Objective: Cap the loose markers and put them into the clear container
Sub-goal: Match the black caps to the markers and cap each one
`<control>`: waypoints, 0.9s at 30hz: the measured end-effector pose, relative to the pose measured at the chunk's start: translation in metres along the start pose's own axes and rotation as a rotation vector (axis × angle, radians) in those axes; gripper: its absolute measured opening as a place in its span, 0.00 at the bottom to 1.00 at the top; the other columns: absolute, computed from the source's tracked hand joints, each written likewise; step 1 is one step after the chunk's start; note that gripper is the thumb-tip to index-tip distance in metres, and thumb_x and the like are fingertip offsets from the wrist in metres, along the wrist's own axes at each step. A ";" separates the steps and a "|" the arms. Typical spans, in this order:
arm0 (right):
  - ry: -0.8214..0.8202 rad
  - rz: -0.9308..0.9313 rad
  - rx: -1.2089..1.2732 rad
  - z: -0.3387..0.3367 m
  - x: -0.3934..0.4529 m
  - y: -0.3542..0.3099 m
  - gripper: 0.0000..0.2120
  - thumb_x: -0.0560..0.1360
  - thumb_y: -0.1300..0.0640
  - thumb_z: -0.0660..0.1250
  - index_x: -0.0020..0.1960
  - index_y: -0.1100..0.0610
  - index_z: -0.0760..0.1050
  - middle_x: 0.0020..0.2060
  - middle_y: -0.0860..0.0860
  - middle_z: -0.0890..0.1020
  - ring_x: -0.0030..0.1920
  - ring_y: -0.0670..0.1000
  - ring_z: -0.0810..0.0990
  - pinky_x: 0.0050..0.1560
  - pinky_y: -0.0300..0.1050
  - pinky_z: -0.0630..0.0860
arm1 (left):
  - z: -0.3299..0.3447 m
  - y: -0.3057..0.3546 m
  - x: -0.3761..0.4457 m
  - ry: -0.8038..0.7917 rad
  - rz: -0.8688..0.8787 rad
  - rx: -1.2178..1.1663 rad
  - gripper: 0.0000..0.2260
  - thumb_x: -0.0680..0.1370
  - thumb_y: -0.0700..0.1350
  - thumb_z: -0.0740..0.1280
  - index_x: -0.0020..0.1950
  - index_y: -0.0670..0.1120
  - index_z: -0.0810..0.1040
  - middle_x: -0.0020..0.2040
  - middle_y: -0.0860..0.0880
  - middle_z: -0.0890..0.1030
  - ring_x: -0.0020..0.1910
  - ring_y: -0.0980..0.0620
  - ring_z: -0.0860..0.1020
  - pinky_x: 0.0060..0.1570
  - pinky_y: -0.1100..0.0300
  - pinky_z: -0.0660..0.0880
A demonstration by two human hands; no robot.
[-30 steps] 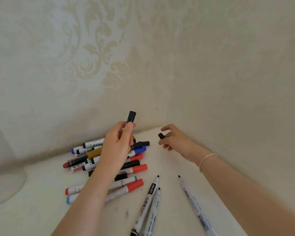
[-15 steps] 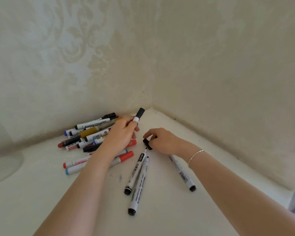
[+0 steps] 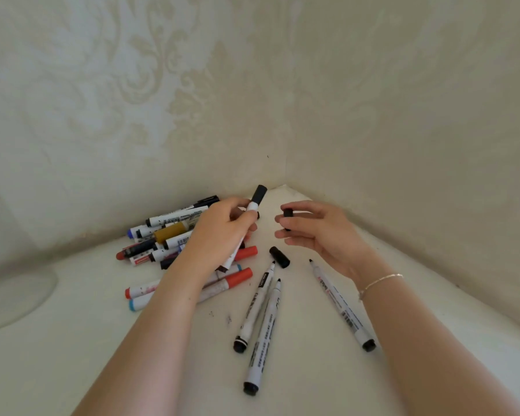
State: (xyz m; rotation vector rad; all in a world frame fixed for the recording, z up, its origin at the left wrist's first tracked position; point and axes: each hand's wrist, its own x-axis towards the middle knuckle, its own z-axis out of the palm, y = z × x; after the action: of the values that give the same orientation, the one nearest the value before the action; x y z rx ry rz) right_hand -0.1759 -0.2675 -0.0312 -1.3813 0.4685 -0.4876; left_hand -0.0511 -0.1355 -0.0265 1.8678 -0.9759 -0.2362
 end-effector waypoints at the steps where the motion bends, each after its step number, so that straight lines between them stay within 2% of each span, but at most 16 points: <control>1: -0.014 0.002 0.028 -0.002 -0.001 0.000 0.12 0.72 0.69 0.70 0.55 0.61 0.79 0.51 0.61 0.83 0.45 0.57 0.85 0.44 0.41 0.81 | -0.002 0.001 0.000 -0.004 -0.009 0.003 0.07 0.80 0.48 0.63 0.56 0.51 0.76 0.40 0.55 0.82 0.37 0.60 0.79 0.31 0.72 0.73; 4: -0.065 0.011 0.156 -0.010 -0.003 -0.004 0.14 0.72 0.73 0.66 0.55 0.63 0.78 0.49 0.62 0.83 0.48 0.59 0.84 0.49 0.44 0.81 | -0.005 0.002 -0.001 -0.050 -0.036 0.046 0.07 0.78 0.48 0.66 0.54 0.50 0.78 0.39 0.55 0.84 0.39 0.58 0.81 0.32 0.68 0.74; 7: -0.106 0.001 0.206 -0.016 -0.006 -0.009 0.15 0.74 0.73 0.63 0.58 0.64 0.77 0.50 0.63 0.83 0.51 0.61 0.83 0.52 0.47 0.81 | -0.005 0.004 -0.003 -0.124 -0.039 0.100 0.06 0.75 0.49 0.69 0.51 0.50 0.78 0.40 0.54 0.84 0.37 0.60 0.81 0.28 0.70 0.73; 12: -0.175 0.050 0.212 -0.015 -0.010 -0.009 0.13 0.76 0.71 0.61 0.59 0.64 0.73 0.51 0.67 0.81 0.51 0.62 0.83 0.51 0.47 0.81 | -0.010 0.002 -0.004 -0.213 -0.034 0.194 0.08 0.72 0.50 0.73 0.49 0.52 0.81 0.41 0.54 0.81 0.37 0.59 0.79 0.36 0.65 0.73; 15: -0.179 0.079 0.229 -0.013 -0.008 -0.007 0.12 0.77 0.72 0.57 0.56 0.66 0.74 0.48 0.66 0.81 0.46 0.61 0.84 0.47 0.45 0.82 | -0.013 0.003 -0.005 -0.253 -0.046 0.187 0.07 0.76 0.47 0.69 0.52 0.52 0.80 0.40 0.53 0.81 0.35 0.58 0.78 0.36 0.64 0.74; 17: -0.182 0.085 0.232 -0.014 -0.006 -0.006 0.13 0.77 0.71 0.55 0.55 0.65 0.76 0.44 0.61 0.80 0.41 0.56 0.83 0.43 0.41 0.81 | -0.013 0.007 -0.005 -0.249 -0.052 0.134 0.06 0.79 0.44 0.63 0.50 0.51 0.79 0.39 0.50 0.81 0.33 0.59 0.79 0.34 0.65 0.75; 20: -0.191 0.095 0.294 -0.016 -0.006 -0.006 0.14 0.77 0.68 0.54 0.56 0.65 0.76 0.39 0.59 0.79 0.34 0.51 0.79 0.38 0.39 0.77 | -0.011 0.011 -0.005 -0.235 -0.095 -0.020 0.12 0.81 0.41 0.55 0.46 0.48 0.77 0.36 0.47 0.75 0.27 0.58 0.77 0.28 0.65 0.72; 22: -0.193 0.088 0.327 -0.017 -0.006 -0.007 0.14 0.78 0.67 0.54 0.56 0.64 0.77 0.38 0.59 0.80 0.32 0.50 0.76 0.37 0.39 0.77 | -0.010 0.012 -0.005 -0.223 -0.119 -0.062 0.12 0.82 0.42 0.54 0.45 0.47 0.77 0.34 0.48 0.72 0.24 0.58 0.71 0.24 0.66 0.67; 24: -0.184 0.078 0.327 -0.018 -0.006 -0.007 0.14 0.78 0.67 0.54 0.54 0.63 0.78 0.38 0.59 0.81 0.31 0.49 0.75 0.37 0.38 0.77 | -0.008 0.011 -0.003 -0.234 -0.126 -0.074 0.12 0.83 0.46 0.56 0.49 0.46 0.78 0.34 0.49 0.70 0.24 0.57 0.65 0.23 0.65 0.62; 27: -0.165 0.063 0.294 -0.018 -0.004 -0.006 0.12 0.79 0.66 0.57 0.54 0.64 0.78 0.40 0.60 0.82 0.32 0.48 0.76 0.37 0.37 0.77 | -0.002 0.010 -0.002 -0.251 -0.132 -0.065 0.12 0.83 0.48 0.58 0.50 0.45 0.79 0.35 0.49 0.70 0.25 0.56 0.63 0.25 0.62 0.62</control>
State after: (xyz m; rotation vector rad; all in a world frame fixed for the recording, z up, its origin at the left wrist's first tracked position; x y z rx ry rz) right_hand -0.1903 -0.2802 -0.0271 -1.1092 0.2918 -0.3708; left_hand -0.0563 -0.1346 -0.0177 1.8745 -1.0001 -0.5869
